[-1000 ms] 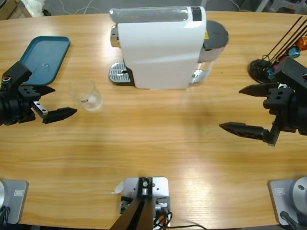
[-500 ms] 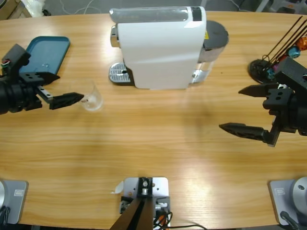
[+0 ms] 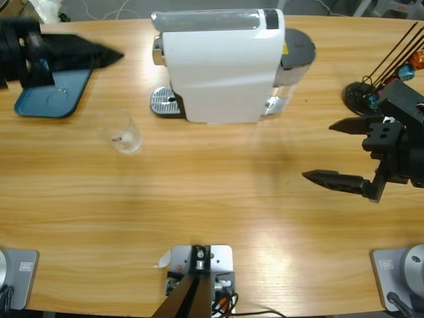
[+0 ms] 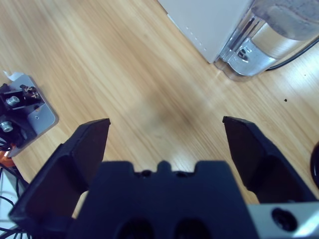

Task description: Pour coffee

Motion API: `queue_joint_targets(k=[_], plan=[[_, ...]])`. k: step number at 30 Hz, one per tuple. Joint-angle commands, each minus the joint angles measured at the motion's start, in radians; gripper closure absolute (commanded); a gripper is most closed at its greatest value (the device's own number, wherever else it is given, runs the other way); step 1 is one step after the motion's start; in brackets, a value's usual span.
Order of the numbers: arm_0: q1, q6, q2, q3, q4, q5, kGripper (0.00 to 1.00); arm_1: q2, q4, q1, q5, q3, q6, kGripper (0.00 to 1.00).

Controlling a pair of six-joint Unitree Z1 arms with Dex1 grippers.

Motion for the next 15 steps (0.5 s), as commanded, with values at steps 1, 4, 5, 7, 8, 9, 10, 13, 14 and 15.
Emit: queue_joint_targets(k=[1,4,5,7,8,9,10,13,14,15], plan=[[0.196,-0.355,0.156,-0.096,-0.094,-0.393,0.44,0.031,-0.006,0.012,0.022,0.024,-0.014,0.0],[0.249,-0.427,0.17,-0.099,-0.155,-0.394,0.418,0.028,-0.006,0.012,0.022,0.024,-0.014,0.0],[0.257,-0.451,0.18,-0.097,-0.163,-0.393,0.418,0.028,-0.006,0.012,0.022,0.023,-0.014,0.0],[0.266,-0.498,0.198,-0.095,-0.164,-0.394,0.423,0.025,-0.005,0.012,0.022,0.024,-0.014,0.0],[0.267,-0.516,0.208,-0.095,-0.164,-0.394,0.427,0.024,-0.004,0.012,0.022,0.024,-0.015,0.0],[0.266,-0.533,0.224,-0.095,-0.164,-0.397,0.428,0.024,-0.004,0.012,0.021,0.024,-0.015,0.0],[0.263,-0.549,0.246,-0.095,-0.167,-0.405,0.436,0.024,-0.004,0.012,0.021,0.024,-0.015,0.0],[0.245,-0.587,0.305,-0.096,-0.186,-0.416,0.439,0.021,-0.004,0.012,0.021,0.024,-0.015,0.0],[0.24,-0.597,0.323,-0.097,-0.198,-0.423,0.44,0.02,-0.004,0.012,0.021,0.024,-0.015,0.0],[0.234,-0.609,0.339,-0.098,-0.213,-0.431,0.441,0.018,-0.004,0.012,0.021,0.024,-0.015,0.0]])
